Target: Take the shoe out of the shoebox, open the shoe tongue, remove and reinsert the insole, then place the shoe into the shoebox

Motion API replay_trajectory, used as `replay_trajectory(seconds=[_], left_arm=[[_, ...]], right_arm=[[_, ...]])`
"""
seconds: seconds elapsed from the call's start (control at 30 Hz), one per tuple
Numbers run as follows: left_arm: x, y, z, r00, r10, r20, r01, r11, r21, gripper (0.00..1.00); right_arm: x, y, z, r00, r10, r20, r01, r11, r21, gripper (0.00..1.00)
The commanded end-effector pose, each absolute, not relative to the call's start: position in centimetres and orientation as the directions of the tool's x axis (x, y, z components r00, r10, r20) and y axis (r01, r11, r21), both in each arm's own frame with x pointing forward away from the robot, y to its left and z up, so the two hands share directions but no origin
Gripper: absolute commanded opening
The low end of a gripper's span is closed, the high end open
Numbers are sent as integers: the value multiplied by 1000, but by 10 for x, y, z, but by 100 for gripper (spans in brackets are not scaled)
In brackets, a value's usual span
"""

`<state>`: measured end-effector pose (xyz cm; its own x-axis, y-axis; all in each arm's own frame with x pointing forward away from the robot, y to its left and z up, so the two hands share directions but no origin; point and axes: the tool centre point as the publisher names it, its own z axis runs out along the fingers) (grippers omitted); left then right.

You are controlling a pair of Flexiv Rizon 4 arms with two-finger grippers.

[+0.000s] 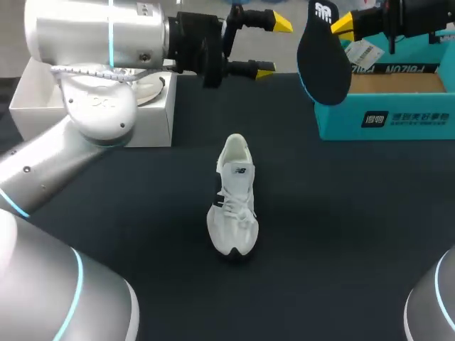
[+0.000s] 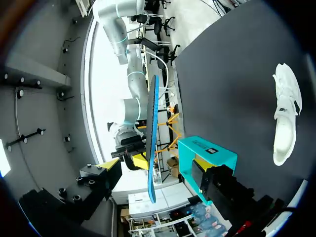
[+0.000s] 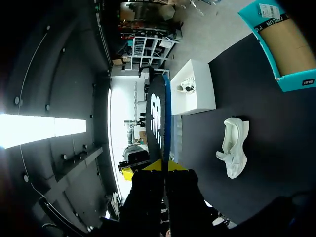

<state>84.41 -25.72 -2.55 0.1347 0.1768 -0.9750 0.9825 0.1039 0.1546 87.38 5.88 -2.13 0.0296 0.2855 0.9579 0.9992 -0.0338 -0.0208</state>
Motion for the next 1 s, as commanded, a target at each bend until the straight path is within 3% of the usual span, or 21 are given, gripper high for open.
replay_trajectory(seconds=[0.03, 0.33, 0.53, 0.57, 0.7, 0.77, 0.83, 0.87, 1.0], left_arm=[[856, -274, -29, 180, -106, -978, 982, 74, 173, 85], [851, -281, -28, 171, -84, -982, 983, 85, 164, 93], [844, -280, -30, 179, -7, -984, 979, 104, 177, 87], [843, -280, -31, 180, 3, -984, 978, 106, 179, 83], [842, -281, -35, 179, 31, -983, 976, 121, 182, 47], [841, -282, -37, 183, 48, -982, 974, 126, 187, 35], [841, -283, -39, 182, 56, -982, 973, 132, 188, 17], [841, -283, -40, 181, 57, -982, 973, 132, 187, 0], [841, -282, -44, 171, 59, -984, 975, 134, 177, 0]], right_arm=[[882, 78, -22, 39, 272, 962, 999, -23, -34, 0], [880, 99, -28, 37, 285, 958, 999, -21, -32, 0], [886, 100, -30, 14, 321, 947, 1000, -22, -7, 0], [887, 100, -31, 13, 324, 946, 1000, -27, -4, 0], [890, 99, -32, 11, 336, 942, 999, -37, 2, 0], [890, 99, -33, 11, 339, 941, 999, -37, 1, 0], [889, 99, -34, 11, 343, 939, 999, -35, 1, 0], [888, 99, -34, 11, 343, 939, 999, -34, 1, 0], [886, 97, -34, 13, 344, 939, 999, -36, -1, 0]])
